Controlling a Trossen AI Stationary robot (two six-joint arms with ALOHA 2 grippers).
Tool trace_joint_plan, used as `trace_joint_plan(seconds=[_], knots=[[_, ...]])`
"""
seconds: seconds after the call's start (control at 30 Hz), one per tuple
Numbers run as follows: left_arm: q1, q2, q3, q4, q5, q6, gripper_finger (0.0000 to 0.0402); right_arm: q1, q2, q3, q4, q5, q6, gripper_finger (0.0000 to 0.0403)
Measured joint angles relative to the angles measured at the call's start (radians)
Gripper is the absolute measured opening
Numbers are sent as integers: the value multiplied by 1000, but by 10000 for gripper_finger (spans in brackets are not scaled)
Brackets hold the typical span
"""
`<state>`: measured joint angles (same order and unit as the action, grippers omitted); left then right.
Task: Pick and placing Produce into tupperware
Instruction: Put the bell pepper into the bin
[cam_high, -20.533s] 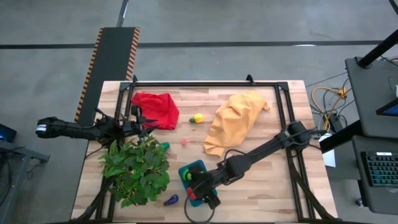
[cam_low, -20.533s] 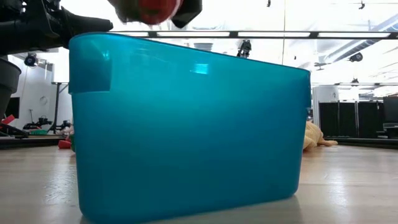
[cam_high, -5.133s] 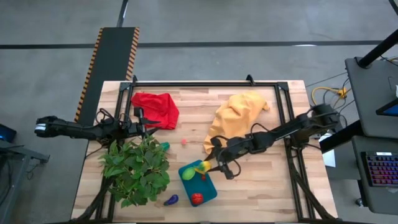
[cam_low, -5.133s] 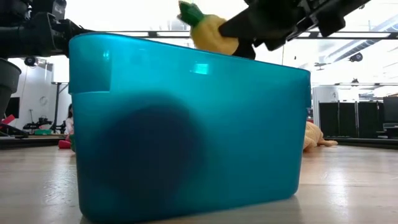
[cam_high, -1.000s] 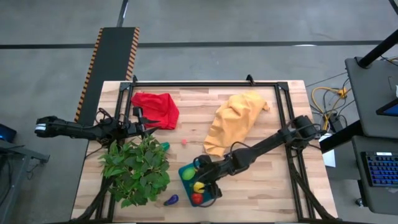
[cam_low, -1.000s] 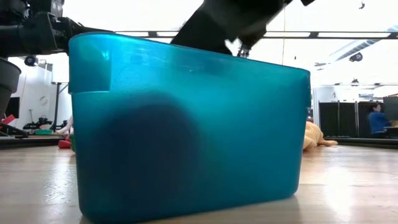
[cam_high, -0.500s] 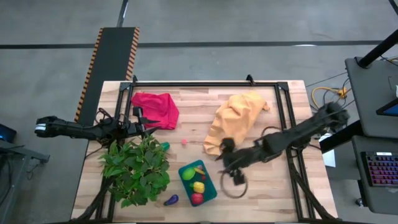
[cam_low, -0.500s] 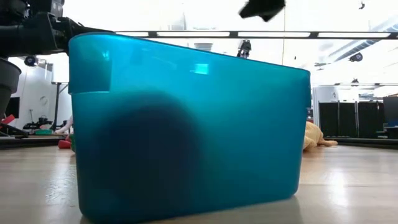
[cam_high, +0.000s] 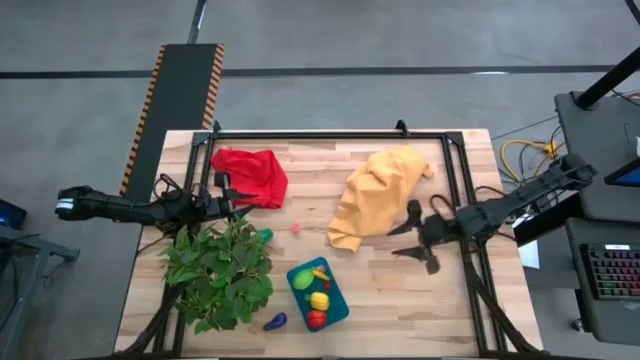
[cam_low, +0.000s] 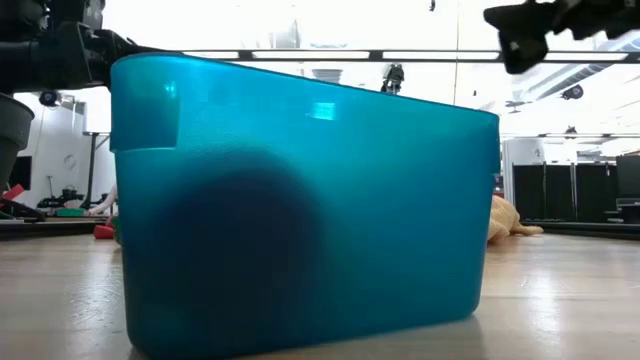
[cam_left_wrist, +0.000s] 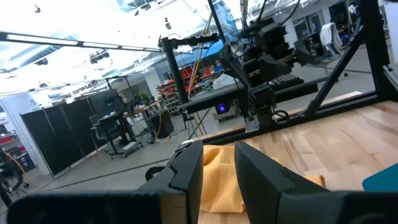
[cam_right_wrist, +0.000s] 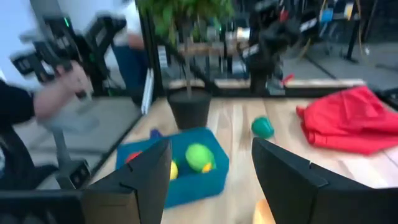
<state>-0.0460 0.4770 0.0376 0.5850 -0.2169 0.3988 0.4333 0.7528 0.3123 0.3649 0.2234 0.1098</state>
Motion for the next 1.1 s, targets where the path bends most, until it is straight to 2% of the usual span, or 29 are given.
trace_joint_plan(seconds=[0.17, 0.4, 0.67, 0.77, 0.97, 1.03, 1.1], knots=[[0, 0, 0, 1, 0, 0, 78, 0, -118, -61, 13, 7, 26, 215], [0, -1, 2, 30, -1, 46, 78, 0, -132, -52, 13, 14, -65, 215], [0, 2, 3, 276, -28, 186, 78, 0, -95, 28, 14, 15, -221, 215], [0, 9, 4, 359, -60, 186, 78, 0, -74, 52, 5, 15, -223, 215], [1, 14, 5, 367, -108, 179, 78, 0, -27, 76, 7, 15, -242, 215], [1, 22, 12, 342, -142, 128, 77, 0, -16, 77, 6, 15, -279, 215], [1, 24, 33, 239, -156, 7, 77, 0, -9, 77, 6, 15, -295, 215]])
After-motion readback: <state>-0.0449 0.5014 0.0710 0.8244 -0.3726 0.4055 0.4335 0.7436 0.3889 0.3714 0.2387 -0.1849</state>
